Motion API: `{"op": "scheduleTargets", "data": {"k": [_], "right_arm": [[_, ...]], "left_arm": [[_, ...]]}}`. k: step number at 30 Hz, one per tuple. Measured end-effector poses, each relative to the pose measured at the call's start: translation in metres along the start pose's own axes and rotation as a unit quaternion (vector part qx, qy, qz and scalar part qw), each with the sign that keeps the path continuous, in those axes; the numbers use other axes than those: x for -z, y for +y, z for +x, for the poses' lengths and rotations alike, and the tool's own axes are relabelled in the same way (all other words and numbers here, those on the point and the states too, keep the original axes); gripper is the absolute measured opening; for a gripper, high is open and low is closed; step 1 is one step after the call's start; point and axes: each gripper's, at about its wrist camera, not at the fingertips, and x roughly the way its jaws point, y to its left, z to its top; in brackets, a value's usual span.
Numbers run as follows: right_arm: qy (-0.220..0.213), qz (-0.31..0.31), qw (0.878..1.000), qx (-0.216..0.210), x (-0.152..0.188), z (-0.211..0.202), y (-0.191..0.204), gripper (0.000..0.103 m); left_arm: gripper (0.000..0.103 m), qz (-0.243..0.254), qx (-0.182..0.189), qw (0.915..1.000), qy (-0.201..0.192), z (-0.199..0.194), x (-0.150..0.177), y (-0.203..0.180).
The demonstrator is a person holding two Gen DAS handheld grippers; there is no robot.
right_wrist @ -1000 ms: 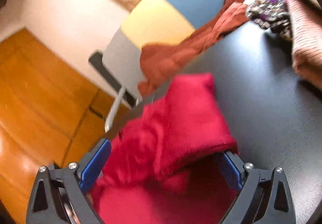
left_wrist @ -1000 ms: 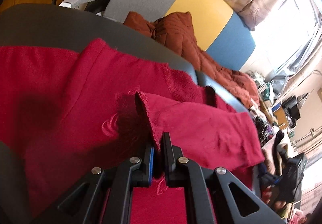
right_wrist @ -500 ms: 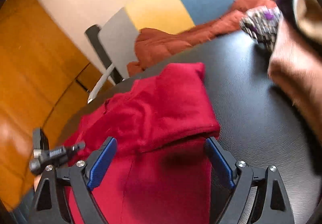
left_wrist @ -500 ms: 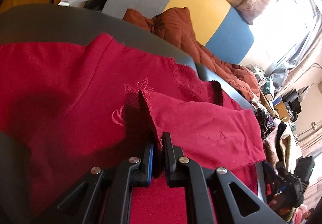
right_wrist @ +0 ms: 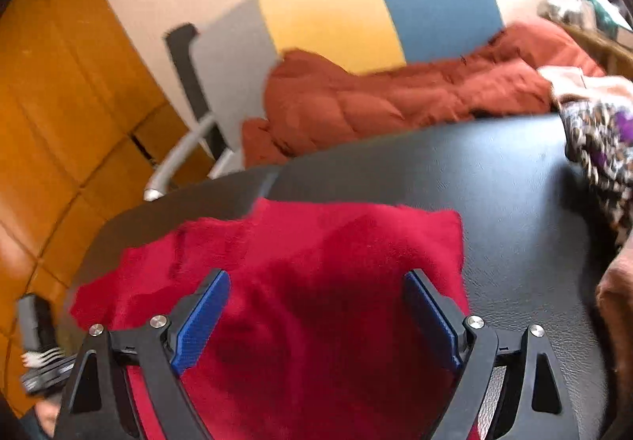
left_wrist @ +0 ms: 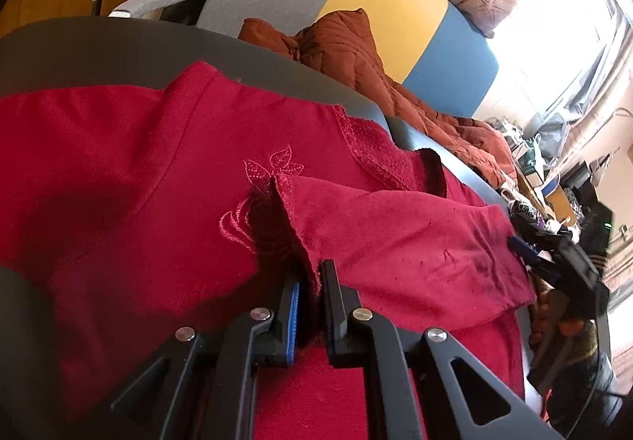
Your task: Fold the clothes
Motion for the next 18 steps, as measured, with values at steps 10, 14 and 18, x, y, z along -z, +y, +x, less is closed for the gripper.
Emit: {"op": "scheduleTargets", "data": {"k": [10,14,18], "right_arm": [[-0.003,-0.023,0.996,0.085,0.024,0.011,-0.011,0.092],[0.014,-0.058,0.991,0.118,0.024,0.021,0.000,0.103],[0.021,-0.073,0.988,0.133,0.025,0.025,0.003,0.103]], "left_arm": [[0.013,0.007,-0.008,0.9998,-0.020,-0.003,0.005,0.000],[0.012,0.007,-0.031,0.9978,-0.058,-0.028,0.001,-0.003],[0.013,0.046,-0.033,0.9929,-0.104,-0.051,-0.013,-0.027]]}}
